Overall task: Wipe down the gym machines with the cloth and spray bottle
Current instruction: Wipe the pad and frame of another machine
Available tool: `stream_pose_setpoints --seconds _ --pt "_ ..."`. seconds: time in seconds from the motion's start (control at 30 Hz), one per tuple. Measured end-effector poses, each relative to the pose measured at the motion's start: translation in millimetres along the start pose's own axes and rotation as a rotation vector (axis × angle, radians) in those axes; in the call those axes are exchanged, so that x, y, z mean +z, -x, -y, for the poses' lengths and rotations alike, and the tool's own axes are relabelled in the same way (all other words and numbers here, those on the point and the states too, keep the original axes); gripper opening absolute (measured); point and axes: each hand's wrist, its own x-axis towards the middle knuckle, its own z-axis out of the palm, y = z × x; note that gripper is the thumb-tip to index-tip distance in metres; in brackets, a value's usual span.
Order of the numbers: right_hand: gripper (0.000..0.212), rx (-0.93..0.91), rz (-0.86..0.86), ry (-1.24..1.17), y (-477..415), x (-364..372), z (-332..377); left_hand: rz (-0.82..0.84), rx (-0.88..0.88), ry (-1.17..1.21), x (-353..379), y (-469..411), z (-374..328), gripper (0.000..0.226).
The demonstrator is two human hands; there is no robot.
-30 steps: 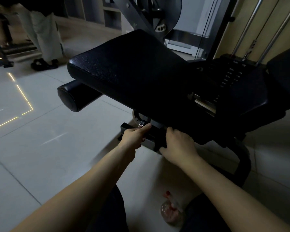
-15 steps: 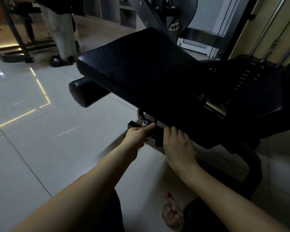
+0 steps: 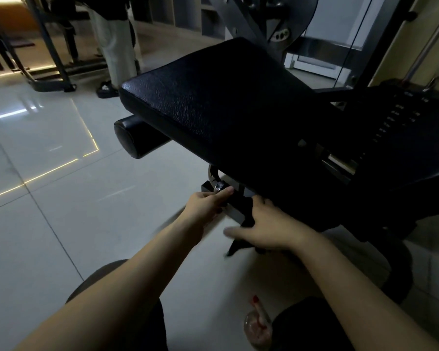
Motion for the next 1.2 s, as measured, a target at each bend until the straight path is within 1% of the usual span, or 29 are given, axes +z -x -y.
stream_pose_setpoints --seconds 0.03,0.07,0.1,0.13,0.17,0.27,0.33,0.37,0.4,0.43,0.5,0.57,0.73,0.77,0.83,0.87,0.97,1.1,1.17,1.2 --pt "0.085 -0.01 0.038 -0.125 -5.8 -5.6 -3.7 -0.003 -0.011 -0.001 0.3 0.7 -0.7 0.036" --pt "0.06 -0.041 0.056 -0.199 -9.3 -10.6 -7.6 -0.002 -0.025 -0.006 -0.2 0.0 -0.9 0.038" --pt "0.039 -0.064 0.048 -0.203 -10.6 -15.4 -11.1 0.004 -0.041 -0.015 -1.0 -1.2 -1.3 0.042" --pt "0.027 -0.082 0.021 -0.166 -12.5 -17.0 -15.3 0.013 -0.059 -0.026 -2.2 -2.3 -1.3 0.047" --pt "0.024 -0.094 -0.007 -0.121 -14.5 -16.1 -18.9 0.023 -0.075 -0.031 -3.5 -2.5 -1.5 0.051" --pt "0.03 -0.118 -0.03 -0.024 -17.1 -15.0 -20.2 0.04 -0.094 -0.028 -4.6 -3.8 -1.4 0.057" --pt "0.037 -0.122 -0.028 0.098 -20.2 -9.5 -18.5 0.039 -0.089 -0.042 -5.1 -4.6 -1.0 0.056" --pt "0.04 -0.125 -0.065 0.184 -20.9 -6.1 -16.2 0.041 -0.087 -0.047 -4.9 -4.5 -0.8 0.055" --pt "0.041 -0.122 -0.145 0.278 -19.7 -1.5 -12.7 0.045 -0.084 -0.051 -5.0 -4.6 -0.6 0.054" --pt "0.042 -0.121 -0.261 0.368 -18.1 5.3 -9.3 0.052 -0.082 -0.056 -4.8 -4.0 -1.1 0.053" --pt "0.045 -0.122 -0.476 0.473 -14.1 21.6 -6.2 0.052 -0.075 -0.056 -3.9 -2.9 -1.3 0.052" --pt "0.05 -0.137 -0.587 0.513 -12.3 31.9 -9.5 0.048 -0.061 -0.049 -3.2 -2.0 -0.8 0.053" --pt "0.06 -0.123 -0.759 0.439 -8.5 45.6 -15.9 0.058 -0.033 -0.054 -6.2 -1.7 -0.8 0.052" --pt "0.059 -0.133 -0.787 0.405 -6.7 49.7 -17.5 0.047 -0.024 -0.055 -6.1 -1.2 -0.6 0.05" --pt "0.05 -0.169 -0.82 0.338 1.1 58.0 -23.3 0.033 0.003 -0.047 -3.4 0.2 -0.2 0.047" --pt "0.046 -0.185 -0.824 0.324 6.7 64.0 -27.3 0.03 0.015 -0.036 -2.2 1.1 0.1 0.045" --pt "0.048 -0.261 -0.811 0.309 26.9 80.6 -41.1 0.026 0.029 -0.018 -0.1 2.5 1.9 0.04" --pt "0.051 -0.324 -0.817 0.145 42.8 76.8 -32.1 0.061 0.021 -0.028 -3.1 1.3 0.3 0.036" --pt "0.05 -0.332 -0.761 0.077 43.0 66.8 -17.5 0.073 0.026 -0.026 -3.1 0.8 0.3 0.036" --pt "0.05 -0.326 -0.699 0.032 41.7 57.9 -11.0 0.076 0.03 -0.019 -4.1 -0.4 2.0 0.035"
